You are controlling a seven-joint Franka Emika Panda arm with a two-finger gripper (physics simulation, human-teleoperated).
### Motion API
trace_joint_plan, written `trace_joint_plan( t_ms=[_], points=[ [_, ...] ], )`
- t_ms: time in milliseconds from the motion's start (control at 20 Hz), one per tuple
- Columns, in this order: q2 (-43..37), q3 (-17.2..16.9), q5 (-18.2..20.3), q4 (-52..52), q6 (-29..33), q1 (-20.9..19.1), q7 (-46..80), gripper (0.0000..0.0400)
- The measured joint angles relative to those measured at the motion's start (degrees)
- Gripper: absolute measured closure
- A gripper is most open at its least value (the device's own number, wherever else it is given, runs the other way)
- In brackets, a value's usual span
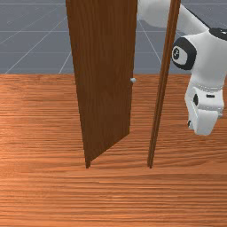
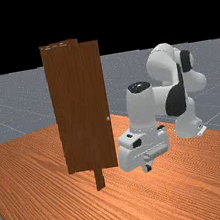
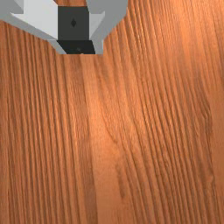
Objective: Open the door
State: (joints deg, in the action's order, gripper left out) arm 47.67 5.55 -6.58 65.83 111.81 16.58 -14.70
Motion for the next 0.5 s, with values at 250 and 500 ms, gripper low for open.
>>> trace_joint_plan(
  t_ms=[250,500],
  points=[
    [-8.8,1.9,-0.6,15.5,7.3,-11.9,-28.0,0.04],
    [-12.5,5.5,-0.2,21.9,9.8,-16.0,-46.9,0.04]
  ],
)
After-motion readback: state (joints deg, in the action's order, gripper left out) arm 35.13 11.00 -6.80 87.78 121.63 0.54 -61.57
